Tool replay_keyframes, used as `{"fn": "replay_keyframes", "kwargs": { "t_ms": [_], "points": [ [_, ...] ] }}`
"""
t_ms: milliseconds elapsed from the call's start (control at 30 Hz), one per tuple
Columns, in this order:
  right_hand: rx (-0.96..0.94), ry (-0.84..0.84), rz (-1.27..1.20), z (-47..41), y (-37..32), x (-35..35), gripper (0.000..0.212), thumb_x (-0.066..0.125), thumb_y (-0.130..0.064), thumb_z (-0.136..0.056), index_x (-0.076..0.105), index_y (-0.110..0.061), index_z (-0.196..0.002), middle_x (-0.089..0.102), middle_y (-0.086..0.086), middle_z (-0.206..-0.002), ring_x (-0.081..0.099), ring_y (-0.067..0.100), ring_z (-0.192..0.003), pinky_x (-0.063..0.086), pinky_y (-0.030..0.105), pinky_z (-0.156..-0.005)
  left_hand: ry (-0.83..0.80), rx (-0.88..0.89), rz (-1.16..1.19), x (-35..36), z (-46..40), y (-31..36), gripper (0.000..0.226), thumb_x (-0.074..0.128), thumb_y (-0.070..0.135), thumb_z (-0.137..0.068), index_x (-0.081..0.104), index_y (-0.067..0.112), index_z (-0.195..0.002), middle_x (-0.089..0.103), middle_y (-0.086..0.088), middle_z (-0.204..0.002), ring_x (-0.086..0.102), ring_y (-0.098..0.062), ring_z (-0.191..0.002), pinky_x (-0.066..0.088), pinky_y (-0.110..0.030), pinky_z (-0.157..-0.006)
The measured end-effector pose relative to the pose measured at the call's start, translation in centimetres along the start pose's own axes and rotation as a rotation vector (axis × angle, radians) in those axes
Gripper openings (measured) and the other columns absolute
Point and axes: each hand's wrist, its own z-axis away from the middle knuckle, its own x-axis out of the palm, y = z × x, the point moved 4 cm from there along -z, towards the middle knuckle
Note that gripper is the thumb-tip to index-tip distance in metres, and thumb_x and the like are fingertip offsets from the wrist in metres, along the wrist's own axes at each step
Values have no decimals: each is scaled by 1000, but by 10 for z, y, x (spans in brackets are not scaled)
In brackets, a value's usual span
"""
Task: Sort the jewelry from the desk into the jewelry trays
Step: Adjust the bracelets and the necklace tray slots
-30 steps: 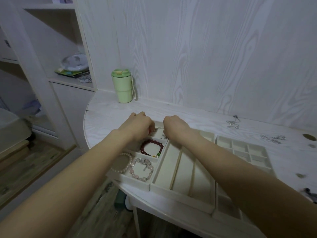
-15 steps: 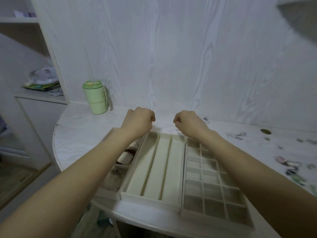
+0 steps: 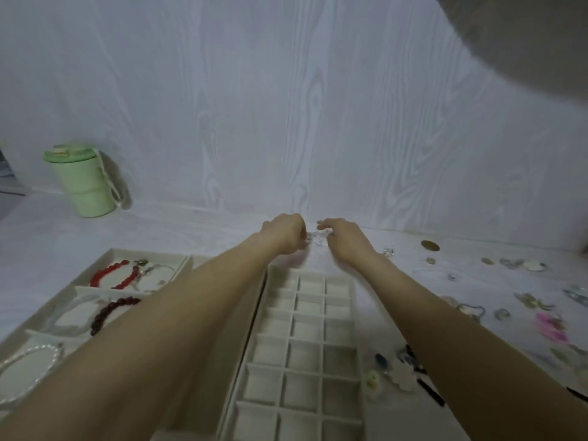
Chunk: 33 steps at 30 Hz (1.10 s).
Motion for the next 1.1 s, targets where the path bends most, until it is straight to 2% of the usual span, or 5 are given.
{"fn": "replay_keyframes", "kwargs": {
  "t_ms": [133,233,533,733,1100],
  "points": [
    [-69,-134,38,-15,0,14,54,33,3,-95,32,-14,-147,26,6,-155,26,22,-142,22,32,-114,-25,-61,5,19,-13,-1,14,55,29,-88,58,16,-83,58,0,-87,57,-25,-97,39,-34,-80],
    [-77,-199,111,-22,8,22,51,33,-1,-96,36,-14,-145,32,9,-152,34,26,-137,28,32,-110,-56,-59,26,23,-18,4,19,53,23,-89,49,17,-71,60,-7,-95,55,-27,-94,40,-38,-85],
    [-61,-55,77,-19,18,15,3,60,-14,-89,59,-13,-86,58,10,-105,56,25,-92,42,29,-73,1,44,304,5,-15,13,16,49,10,-94,54,8,-78,56,-7,-82,51,-20,-79,38,-27,-70],
    [-26,30,-287,4,2,-2,23,57,-5,-87,52,-16,-68,56,-6,-74,52,12,-70,35,11,-53,147,165,820,-40,20,17,15,51,2,-91,51,9,-78,65,-3,-82,65,-17,-81,53,-27,-83],
    [-89,51,-933,63,-61,-58,16,57,-6,-93,47,-8,-80,59,10,-68,59,19,-58,55,30,-66,396,115,1395,-111,102,14,11,46,8,-95,49,8,-85,69,-6,-91,69,-18,-83,54,-27,-73]
  ]
}}
